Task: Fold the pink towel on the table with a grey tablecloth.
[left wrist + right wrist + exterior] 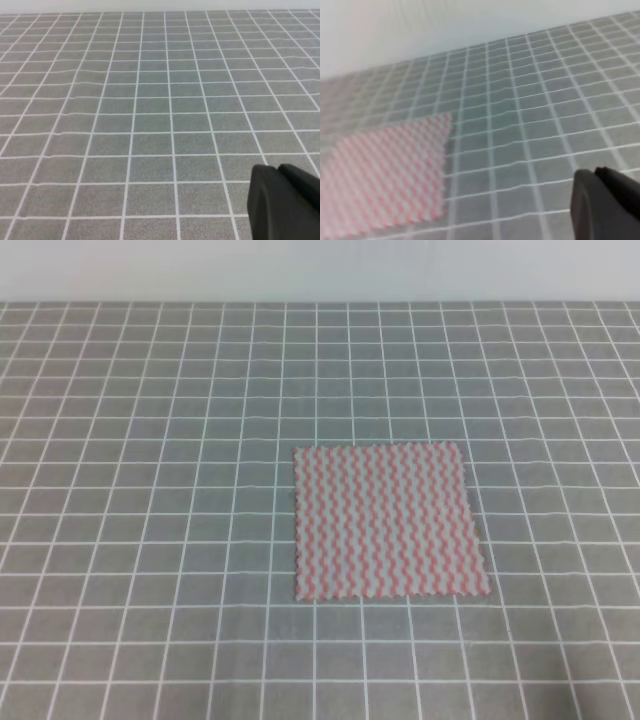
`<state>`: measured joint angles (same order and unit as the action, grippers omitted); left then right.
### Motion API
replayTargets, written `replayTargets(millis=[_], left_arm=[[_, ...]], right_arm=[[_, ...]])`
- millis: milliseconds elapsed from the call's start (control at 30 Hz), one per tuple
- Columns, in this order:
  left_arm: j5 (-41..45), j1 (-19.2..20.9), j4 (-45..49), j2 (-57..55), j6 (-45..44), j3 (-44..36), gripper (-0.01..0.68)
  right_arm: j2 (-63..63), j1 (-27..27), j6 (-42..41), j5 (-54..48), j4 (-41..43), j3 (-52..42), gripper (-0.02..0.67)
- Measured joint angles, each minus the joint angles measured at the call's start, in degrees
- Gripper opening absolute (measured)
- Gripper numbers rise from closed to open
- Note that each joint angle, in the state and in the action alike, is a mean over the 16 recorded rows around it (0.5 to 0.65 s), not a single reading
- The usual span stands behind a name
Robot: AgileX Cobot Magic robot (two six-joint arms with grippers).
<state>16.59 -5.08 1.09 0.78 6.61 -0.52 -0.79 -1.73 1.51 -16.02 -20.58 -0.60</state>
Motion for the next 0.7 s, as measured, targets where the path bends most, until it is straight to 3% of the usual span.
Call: replayTargets(millis=[300,433,567,700], left_arm=[[-10.86,-0.02,-24.22,0.36,12.59,-0.26,-0.002],[-17.29,-0.03,-34.82,0.47,17.88,-0.35,-0.002],[-19.89,-0.02,-39.03,0.44,18.43,-0.39,-0.002],[-16.37,-0.02,-38.38,-1.08,15.96,0.4,-0.002]], right_arm=[[-0.51,0.01,-0.3,0.86,-29.98,-0.4,-0.017],[-0.25,0.0,-0.73,1.31,-38.8,-0.2,-0.017],[-0.7,0.01,-2.02,1.18,-42.99,-0.6,-0.017],[-0.24,0.01,-3.65,-0.21,-41.26,-0.35,-0.017]])
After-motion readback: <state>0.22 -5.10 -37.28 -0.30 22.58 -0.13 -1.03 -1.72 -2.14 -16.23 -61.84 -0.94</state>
